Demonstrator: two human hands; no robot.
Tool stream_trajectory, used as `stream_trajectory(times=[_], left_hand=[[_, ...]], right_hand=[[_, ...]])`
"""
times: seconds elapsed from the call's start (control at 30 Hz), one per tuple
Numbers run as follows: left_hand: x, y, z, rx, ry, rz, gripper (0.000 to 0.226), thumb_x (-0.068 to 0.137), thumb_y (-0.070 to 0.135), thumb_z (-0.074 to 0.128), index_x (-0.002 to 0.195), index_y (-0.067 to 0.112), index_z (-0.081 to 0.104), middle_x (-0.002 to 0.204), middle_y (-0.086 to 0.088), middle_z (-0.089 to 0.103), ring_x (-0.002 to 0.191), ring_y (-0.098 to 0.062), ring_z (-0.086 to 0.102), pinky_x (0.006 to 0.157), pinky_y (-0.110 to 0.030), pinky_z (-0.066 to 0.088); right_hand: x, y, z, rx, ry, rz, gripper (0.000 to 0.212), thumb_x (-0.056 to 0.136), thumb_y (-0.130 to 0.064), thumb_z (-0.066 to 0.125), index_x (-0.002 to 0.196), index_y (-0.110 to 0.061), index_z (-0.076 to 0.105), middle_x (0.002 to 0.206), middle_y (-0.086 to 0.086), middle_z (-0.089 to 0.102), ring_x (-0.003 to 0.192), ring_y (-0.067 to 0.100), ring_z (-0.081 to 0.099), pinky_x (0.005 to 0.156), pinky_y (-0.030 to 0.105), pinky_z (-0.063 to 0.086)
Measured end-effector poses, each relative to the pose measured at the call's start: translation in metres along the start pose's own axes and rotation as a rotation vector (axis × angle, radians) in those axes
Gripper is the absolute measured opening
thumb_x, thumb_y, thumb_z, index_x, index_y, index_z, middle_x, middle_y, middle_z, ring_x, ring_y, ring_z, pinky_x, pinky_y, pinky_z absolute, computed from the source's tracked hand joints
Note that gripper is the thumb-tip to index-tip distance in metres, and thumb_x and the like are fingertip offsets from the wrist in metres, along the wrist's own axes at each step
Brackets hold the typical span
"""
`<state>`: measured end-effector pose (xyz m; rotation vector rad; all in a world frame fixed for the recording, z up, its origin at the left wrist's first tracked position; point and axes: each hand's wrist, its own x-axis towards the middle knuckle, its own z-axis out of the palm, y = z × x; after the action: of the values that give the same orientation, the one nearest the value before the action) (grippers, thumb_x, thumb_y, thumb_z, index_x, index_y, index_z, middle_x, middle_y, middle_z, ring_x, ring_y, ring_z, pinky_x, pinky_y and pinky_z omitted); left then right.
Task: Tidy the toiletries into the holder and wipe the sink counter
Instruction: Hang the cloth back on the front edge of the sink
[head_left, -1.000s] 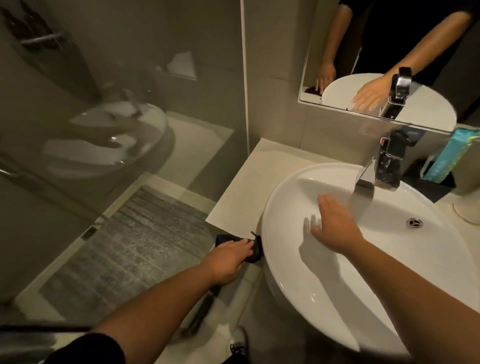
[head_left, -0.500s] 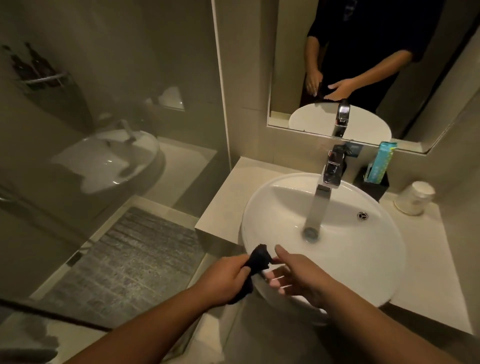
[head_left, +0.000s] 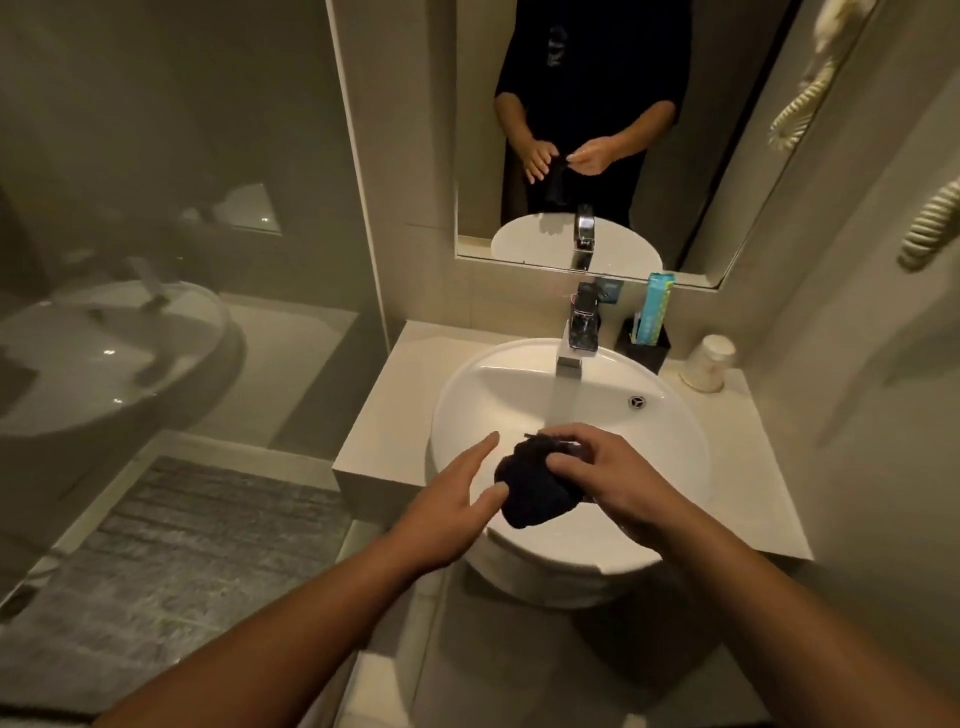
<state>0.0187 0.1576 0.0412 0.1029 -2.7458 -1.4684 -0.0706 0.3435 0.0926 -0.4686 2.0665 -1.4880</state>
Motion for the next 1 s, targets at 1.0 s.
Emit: stream_trajectory(times=[1.0], left_hand=[[0.017,-0.029,0.032,0.503,-0.450,0.260,0.019,0.098,0.038,0.047,0.109,0.024,0.054,0.104,0.000,0.067,0.091,-0.018,0.060,0.071,-0.030,0.041]], right_hand=[[-0.066,0.103,-0.010,-0.575,0.078,0.196,0.011,0.087,-0.025,0.055,0.091,-0.032,0.063,0.088,-0.010,0.067,0.080,0.005,0.061,0.073,0.028,0.051]])
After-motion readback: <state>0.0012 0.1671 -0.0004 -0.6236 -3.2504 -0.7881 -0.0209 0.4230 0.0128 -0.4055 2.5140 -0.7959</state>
